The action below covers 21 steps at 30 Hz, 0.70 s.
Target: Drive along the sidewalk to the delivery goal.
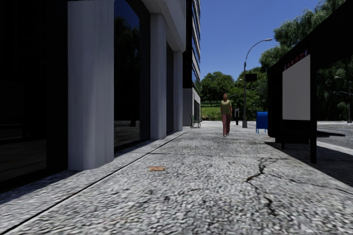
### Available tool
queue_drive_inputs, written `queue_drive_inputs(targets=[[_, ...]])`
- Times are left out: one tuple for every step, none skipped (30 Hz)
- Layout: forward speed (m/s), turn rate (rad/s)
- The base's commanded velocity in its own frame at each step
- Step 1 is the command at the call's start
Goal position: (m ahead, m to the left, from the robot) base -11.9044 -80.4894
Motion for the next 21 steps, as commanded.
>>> queue_drive_inputs(targets=[[2.0, 0.0], [2.0, 0.0], [2.0, 0.0], [2.0, 0.0], [2.0, 0.0], [2.0, 0.0], [2.0, 0.0], [2.0, 0.0], [2.0, 0.0], [2.0, 0.0], [2.0, 0.0], [2.0, 0.0], [2.0, 0.0], [2.0, 0.0], [2.0, 0.0], [2.0, 0.0], [2.0, 0.0], [2.0, 0.0], [2.0, 0.0], [2.0, 0.0], [2.0, 0.0]])
